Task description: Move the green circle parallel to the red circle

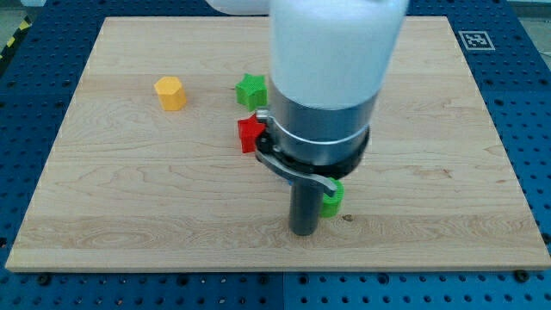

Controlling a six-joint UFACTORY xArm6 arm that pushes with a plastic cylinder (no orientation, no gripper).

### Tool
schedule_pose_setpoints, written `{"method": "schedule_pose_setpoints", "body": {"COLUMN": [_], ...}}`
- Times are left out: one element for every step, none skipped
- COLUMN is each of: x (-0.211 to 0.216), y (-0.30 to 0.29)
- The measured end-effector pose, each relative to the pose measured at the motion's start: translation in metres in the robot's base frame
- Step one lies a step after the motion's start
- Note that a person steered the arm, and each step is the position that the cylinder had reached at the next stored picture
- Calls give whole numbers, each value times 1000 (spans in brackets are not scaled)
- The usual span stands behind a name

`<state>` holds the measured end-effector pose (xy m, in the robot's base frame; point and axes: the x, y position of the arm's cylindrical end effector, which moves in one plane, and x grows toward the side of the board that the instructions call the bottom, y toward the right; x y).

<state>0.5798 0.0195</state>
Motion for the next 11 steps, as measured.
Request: {"method": "schedule_pose_setpoints", "body": {"x": [-9,-9,-9,-9,-9,-9,-12,-28,-27,-27,-28], "y": [-2,2,15,40,49,49,39,36,35,35,35]}}
